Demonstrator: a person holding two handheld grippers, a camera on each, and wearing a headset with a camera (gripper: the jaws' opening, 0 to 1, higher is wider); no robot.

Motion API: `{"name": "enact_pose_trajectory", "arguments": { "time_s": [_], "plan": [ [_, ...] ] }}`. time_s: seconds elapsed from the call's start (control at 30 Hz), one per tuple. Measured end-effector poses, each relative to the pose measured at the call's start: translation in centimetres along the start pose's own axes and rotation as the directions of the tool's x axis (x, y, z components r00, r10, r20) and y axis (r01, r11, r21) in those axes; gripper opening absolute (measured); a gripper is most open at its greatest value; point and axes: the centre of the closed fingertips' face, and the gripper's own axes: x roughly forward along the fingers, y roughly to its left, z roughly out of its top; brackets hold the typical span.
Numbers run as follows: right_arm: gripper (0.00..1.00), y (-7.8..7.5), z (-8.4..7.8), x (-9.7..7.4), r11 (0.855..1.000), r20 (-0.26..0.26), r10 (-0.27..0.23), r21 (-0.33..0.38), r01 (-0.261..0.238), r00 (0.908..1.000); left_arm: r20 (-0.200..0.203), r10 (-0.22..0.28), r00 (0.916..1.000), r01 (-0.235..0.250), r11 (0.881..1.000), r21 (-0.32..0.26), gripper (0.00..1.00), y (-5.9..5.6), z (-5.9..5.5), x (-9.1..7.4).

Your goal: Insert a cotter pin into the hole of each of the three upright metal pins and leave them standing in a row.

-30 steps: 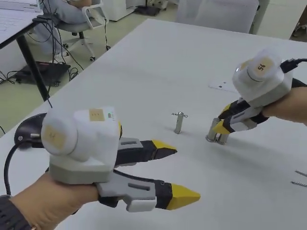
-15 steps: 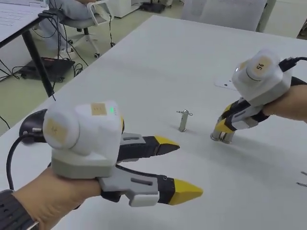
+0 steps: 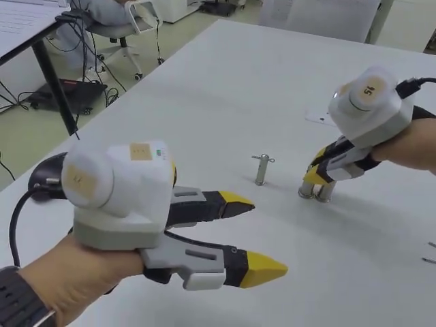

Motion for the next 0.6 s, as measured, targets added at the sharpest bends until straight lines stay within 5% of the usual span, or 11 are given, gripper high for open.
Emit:
{"name": "enact_pose_trajectory", "arguments": {
  "time_s": [0.33, 0.6],
  "plan": [
    [0.12, 0.7, -0.1, -0.1, 1.000, -0.019, 0.008, 0.015, -0.007, 0.9998, -0.005, 0.001, 1.0000, -0.001, 1.000, 0.001, 0.53, 0.0, -0.1, 0.1],
    [0.12, 3.6, 0.1, -1.0, 0.998, -0.022, 0.035, 0.050, -0.034, 0.9991, -0.010, -0.001, 1.0000, 0.001, 1.000, 0.002, 0.53, -0.1, -0.2, 0.2]
  ]
}}
